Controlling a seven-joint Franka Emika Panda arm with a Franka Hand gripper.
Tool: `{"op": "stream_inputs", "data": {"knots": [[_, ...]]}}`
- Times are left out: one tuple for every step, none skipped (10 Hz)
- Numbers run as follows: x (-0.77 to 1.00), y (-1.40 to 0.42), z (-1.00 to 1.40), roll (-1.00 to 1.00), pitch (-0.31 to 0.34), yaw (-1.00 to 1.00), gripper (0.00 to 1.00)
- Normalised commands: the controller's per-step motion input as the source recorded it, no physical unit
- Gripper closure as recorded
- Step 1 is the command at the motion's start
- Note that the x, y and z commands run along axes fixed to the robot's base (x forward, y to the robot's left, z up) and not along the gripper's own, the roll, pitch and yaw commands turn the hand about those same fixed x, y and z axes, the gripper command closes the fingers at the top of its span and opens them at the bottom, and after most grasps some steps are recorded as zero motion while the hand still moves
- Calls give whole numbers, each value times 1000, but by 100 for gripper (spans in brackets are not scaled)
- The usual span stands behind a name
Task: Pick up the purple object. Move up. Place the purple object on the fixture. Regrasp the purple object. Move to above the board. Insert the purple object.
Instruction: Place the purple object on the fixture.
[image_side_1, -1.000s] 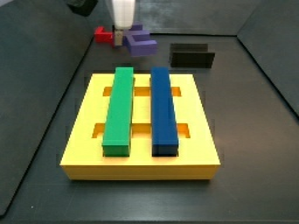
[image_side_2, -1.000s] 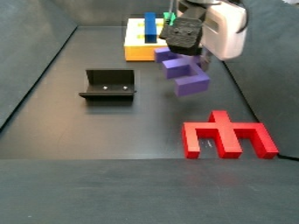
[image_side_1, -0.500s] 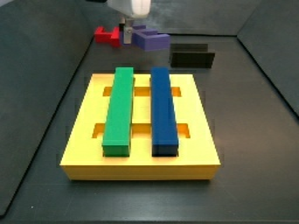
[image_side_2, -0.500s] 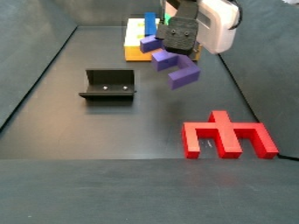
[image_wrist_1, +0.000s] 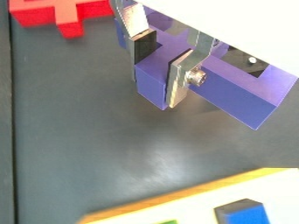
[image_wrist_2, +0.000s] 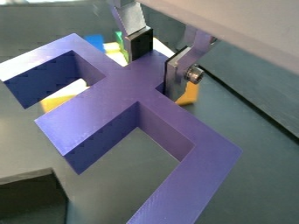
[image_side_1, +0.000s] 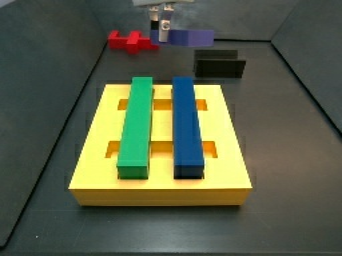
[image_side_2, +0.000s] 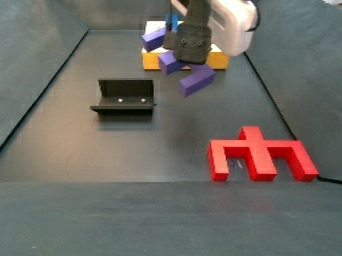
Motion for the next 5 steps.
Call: {"op": "stream_inputs", "data": {"knots": [[503, -63, 100, -671, 249, 317, 100], [506, -54, 74, -660, 269, 320, 100], [529, -31, 43, -663, 340, 286, 100], [546, -26, 43, -649, 369, 269, 100], [626, -11, 0, -637, 360, 206, 100]]}}
